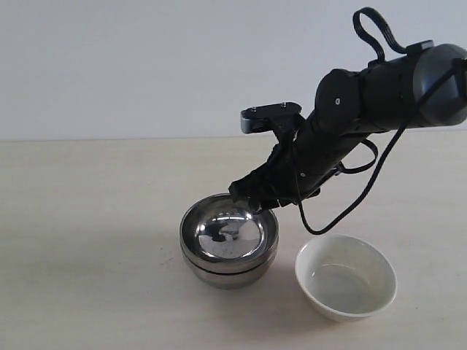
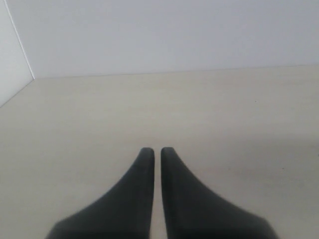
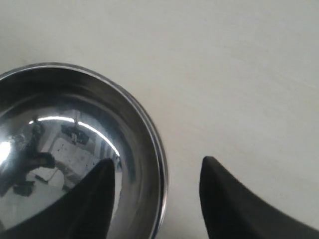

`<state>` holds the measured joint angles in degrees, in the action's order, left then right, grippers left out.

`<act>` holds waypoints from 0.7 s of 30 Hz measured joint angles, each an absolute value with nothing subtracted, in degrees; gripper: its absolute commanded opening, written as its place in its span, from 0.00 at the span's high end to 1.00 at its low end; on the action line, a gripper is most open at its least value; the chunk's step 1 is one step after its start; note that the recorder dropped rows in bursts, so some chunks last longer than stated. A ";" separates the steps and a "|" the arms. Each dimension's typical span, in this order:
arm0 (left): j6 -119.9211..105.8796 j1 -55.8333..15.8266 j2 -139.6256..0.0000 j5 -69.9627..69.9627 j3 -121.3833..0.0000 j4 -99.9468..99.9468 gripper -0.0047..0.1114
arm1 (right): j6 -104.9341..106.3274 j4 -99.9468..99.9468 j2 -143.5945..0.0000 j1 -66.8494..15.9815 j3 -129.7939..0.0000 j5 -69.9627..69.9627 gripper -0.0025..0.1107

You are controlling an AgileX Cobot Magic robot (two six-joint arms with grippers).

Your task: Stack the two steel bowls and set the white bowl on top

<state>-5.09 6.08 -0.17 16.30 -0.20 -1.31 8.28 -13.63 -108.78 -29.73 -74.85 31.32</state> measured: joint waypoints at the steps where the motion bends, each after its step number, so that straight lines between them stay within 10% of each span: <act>1: -5.09 6.08 -0.17 16.30 -0.20 -1.31 0.92 | 8.38 -13.63 -108.78 -29.73 -74.85 31.20 0.73; 5: -5.09 6.08 -0.17 16.30 -0.20 -1.31 0.92 | 9.23 -13.63 -108.16 -29.73 -74.85 30.97 0.98; 21: -5.09 6.08 -0.17 16.30 -0.20 -1.31 0.92 | 10.25 -13.87 -107.27 -29.73 -70.90 27.38 0.98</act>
